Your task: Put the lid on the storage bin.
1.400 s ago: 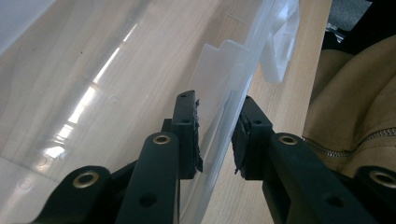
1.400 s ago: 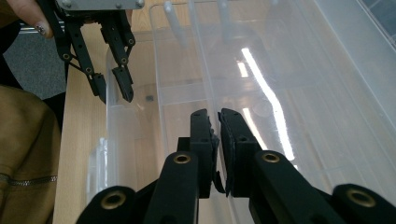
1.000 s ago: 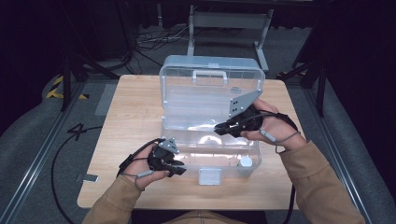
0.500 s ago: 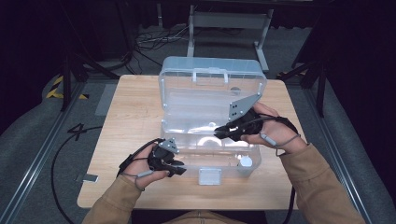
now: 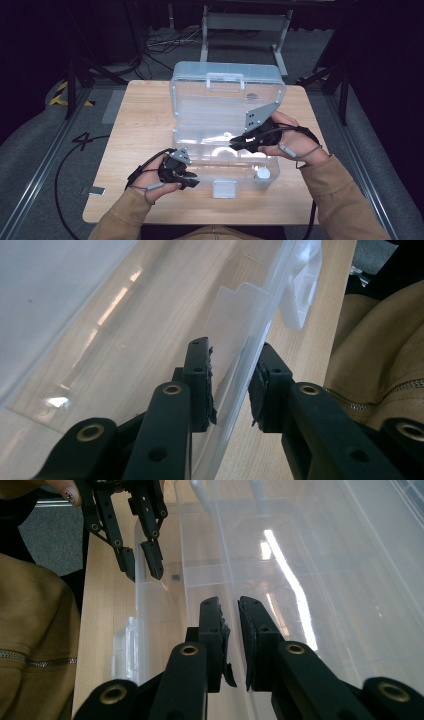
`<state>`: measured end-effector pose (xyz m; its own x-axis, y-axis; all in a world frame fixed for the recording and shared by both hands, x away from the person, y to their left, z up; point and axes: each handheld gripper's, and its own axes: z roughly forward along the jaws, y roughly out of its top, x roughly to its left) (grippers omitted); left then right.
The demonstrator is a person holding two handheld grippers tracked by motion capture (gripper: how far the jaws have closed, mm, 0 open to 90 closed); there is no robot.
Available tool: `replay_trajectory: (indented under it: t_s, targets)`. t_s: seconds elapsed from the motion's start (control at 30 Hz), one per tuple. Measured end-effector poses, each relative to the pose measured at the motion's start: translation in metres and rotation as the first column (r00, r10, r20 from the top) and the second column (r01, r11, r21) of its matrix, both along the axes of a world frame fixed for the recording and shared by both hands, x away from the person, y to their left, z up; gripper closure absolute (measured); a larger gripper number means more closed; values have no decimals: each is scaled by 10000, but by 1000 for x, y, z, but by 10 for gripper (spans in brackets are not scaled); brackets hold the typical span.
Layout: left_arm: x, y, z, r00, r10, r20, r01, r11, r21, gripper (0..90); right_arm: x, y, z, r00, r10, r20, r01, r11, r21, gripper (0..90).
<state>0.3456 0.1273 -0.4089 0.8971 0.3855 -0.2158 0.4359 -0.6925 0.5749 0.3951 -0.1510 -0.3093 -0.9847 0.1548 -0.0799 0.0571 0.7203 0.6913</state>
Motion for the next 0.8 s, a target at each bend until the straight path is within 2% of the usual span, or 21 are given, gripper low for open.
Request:
replay_trajectory:
  t_s: [0.8]
  targets:
    - [0, 0, 0, 10000, 45, -1, -45, 10000, 67, 727, -5, 1, -3, 9999, 153, -36, -154, 9997, -166, 796]
